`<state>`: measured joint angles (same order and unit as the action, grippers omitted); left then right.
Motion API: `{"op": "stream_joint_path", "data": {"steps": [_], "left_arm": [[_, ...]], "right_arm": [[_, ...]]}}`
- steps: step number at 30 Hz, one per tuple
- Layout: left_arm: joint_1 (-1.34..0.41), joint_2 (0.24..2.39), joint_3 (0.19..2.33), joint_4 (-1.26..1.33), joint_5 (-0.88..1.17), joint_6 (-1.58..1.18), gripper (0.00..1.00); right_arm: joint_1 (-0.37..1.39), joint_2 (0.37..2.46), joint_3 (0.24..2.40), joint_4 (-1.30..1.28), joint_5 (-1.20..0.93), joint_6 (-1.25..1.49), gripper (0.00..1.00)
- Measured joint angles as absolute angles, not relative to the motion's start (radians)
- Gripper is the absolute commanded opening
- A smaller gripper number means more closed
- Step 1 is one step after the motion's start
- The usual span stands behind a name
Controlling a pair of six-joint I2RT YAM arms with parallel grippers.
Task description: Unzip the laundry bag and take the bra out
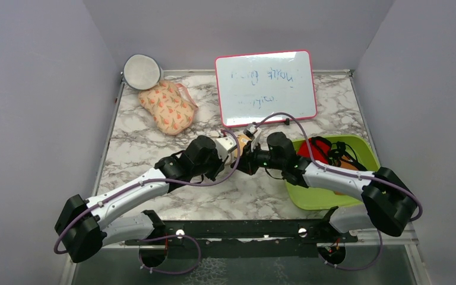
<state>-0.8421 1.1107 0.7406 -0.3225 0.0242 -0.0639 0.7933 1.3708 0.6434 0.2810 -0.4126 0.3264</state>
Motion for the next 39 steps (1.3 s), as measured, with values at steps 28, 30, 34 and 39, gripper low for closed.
{"op": "stream_joint_path", "data": {"steps": [28,30,34,39], "left_arm": [[-0.846,1.033,0.706,-0.22,0.035,0.009,0.06],[-0.846,1.033,0.706,-0.223,0.035,0.011,0.13],[-0.846,1.042,0.706,-0.246,0.036,0.01,0.25],[-0.846,1.048,0.705,-0.266,0.054,0.01,0.35]], "right_arm": [[0.67,1.337,0.625,0.342,-0.373,0.198,0.01],[0.665,1.326,0.62,0.345,-0.423,0.207,0.01],[0.663,1.324,0.603,0.358,-0.511,0.243,0.01],[0.678,1.324,0.563,0.38,-0.577,0.3,0.01]]}}
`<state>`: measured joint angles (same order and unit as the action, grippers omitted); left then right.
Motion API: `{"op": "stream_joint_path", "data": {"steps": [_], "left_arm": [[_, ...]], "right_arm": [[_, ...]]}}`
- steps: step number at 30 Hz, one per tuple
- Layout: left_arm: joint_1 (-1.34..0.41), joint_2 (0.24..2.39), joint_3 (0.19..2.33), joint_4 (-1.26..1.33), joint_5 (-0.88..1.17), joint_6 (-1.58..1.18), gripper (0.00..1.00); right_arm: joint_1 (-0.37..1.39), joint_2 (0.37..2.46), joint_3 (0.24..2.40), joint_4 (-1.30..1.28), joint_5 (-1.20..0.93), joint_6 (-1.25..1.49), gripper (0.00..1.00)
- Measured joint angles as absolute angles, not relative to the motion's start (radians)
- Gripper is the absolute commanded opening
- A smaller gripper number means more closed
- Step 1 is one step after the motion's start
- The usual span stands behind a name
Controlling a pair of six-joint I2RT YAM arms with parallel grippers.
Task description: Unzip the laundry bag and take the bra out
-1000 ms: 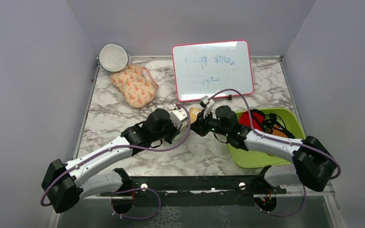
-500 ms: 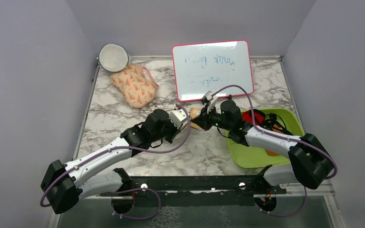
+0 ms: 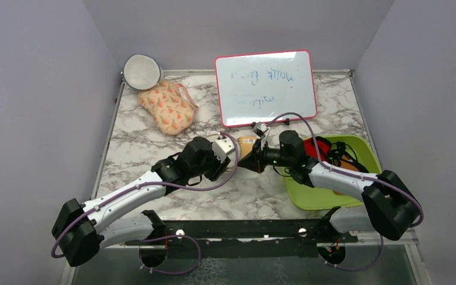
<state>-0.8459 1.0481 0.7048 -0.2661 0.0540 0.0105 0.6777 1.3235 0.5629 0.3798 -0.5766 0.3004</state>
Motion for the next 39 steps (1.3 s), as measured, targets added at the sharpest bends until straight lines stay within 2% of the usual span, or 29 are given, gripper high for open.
{"op": "stream_joint_path", "data": {"steps": [5,11,13,22,30,39], "left_arm": [[-0.847,1.04,0.701,-0.257,0.107,0.011,0.45],[-0.867,1.019,0.68,-0.229,0.17,0.018,0.46],[-0.873,1.014,0.675,-0.218,0.17,0.017,0.43],[-0.873,1.02,0.671,-0.193,0.155,0.017,0.08],[-0.877,0.989,0.661,-0.2,0.124,0.03,0.0],[-0.879,0.972,0.659,-0.202,0.1,0.042,0.0]], "right_arm": [[0.684,1.316,0.538,0.424,-0.617,0.348,0.01],[0.707,1.316,0.537,0.451,-0.653,0.395,0.01],[0.708,1.316,0.537,0.453,-0.66,0.409,0.01],[0.714,1.314,0.537,0.469,-0.677,0.442,0.01],[0.714,1.289,0.537,0.417,-0.62,0.405,0.01],[0.72,1.217,0.537,0.344,-0.434,0.353,0.01]]}}
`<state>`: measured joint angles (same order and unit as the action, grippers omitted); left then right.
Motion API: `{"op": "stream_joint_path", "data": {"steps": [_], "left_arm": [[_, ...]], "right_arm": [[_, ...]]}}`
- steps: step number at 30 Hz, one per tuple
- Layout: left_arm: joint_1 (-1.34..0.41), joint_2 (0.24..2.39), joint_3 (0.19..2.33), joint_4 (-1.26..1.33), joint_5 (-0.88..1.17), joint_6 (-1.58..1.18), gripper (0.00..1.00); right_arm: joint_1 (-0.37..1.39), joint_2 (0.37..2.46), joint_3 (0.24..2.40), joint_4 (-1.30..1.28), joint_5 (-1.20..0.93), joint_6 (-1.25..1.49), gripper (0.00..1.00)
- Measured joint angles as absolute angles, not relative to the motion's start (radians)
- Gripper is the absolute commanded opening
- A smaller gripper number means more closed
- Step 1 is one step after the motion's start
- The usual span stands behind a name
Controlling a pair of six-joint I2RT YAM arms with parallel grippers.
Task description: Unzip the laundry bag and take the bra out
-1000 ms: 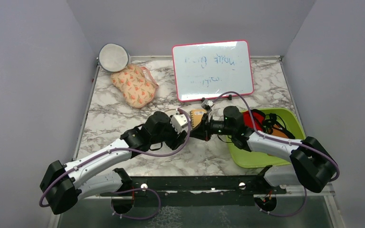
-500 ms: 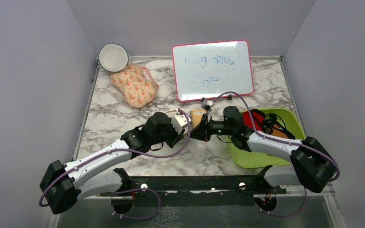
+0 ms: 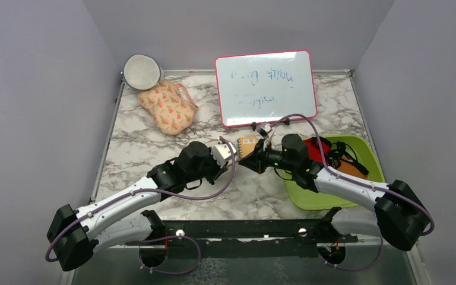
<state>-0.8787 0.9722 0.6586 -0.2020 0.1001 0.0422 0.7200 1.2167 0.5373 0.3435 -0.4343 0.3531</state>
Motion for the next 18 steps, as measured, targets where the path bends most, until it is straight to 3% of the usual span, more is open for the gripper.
{"op": "stream_joint_path", "data": {"steps": [18], "left_arm": [[-0.879,0.928,0.657,-0.196,0.065,0.06,0.0]], "right_arm": [[0.665,1.222,0.527,0.319,-0.339,0.393,0.01]]}}
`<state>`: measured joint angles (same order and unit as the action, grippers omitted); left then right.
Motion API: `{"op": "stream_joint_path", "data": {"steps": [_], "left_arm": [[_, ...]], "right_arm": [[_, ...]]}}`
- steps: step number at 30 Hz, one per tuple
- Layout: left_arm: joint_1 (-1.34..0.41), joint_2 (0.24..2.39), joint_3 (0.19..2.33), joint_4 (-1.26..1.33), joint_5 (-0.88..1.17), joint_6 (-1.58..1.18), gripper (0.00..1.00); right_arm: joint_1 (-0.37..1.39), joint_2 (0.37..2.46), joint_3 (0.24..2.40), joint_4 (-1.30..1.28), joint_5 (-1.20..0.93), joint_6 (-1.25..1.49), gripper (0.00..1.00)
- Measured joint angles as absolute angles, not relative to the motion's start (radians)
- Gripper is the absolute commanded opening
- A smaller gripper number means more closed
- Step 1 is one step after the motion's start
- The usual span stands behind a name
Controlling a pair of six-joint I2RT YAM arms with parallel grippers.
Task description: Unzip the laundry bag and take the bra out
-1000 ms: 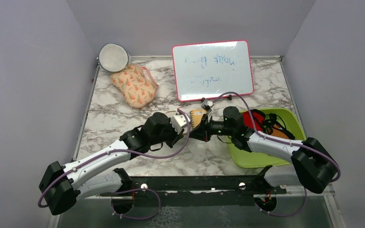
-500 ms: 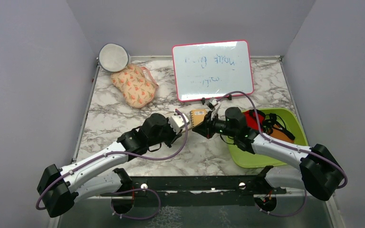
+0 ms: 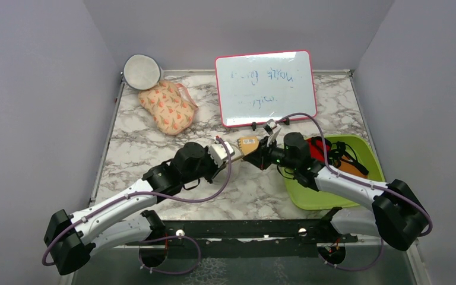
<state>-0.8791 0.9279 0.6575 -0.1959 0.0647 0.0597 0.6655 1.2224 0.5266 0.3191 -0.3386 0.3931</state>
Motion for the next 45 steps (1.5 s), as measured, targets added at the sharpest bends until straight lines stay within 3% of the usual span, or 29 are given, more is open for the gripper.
{"op": "stream_joint_path", "data": {"steps": [2,6,14,20,24,28,37,41,45], "left_arm": [[-0.879,0.916,0.653,-0.196,0.062,0.06,0.01],[-0.879,0.911,0.652,-0.203,0.058,0.058,0.23],[-0.878,0.936,0.652,-0.215,0.083,0.044,0.48],[-0.878,0.95,0.655,-0.167,0.176,0.009,0.51],[-0.878,1.019,0.679,-0.139,0.203,-0.001,0.5],[-0.878,1.068,0.685,-0.13,0.205,0.002,0.34],[-0.878,1.092,0.73,-0.127,0.194,0.022,0.2],[-0.878,1.108,0.736,-0.121,0.195,0.033,0.05],[-0.878,1.116,0.735,-0.121,0.195,0.042,0.0]], "right_arm": [[0.665,1.226,0.525,0.319,-0.341,0.396,0.01],[0.654,1.227,0.525,0.318,-0.384,0.392,0.01],[0.636,1.292,0.525,0.344,-0.542,0.415,0.01],[0.636,1.313,0.526,0.36,-0.622,0.436,0.01],[0.636,1.312,0.529,0.368,-0.647,0.445,0.01],[0.636,1.309,0.537,0.367,-0.668,0.451,0.01],[0.636,1.287,0.547,0.365,-0.683,0.451,0.01],[0.636,1.287,0.557,0.361,-0.691,0.45,0.01],[0.636,1.286,0.559,0.351,-0.691,0.447,0.01]]}}
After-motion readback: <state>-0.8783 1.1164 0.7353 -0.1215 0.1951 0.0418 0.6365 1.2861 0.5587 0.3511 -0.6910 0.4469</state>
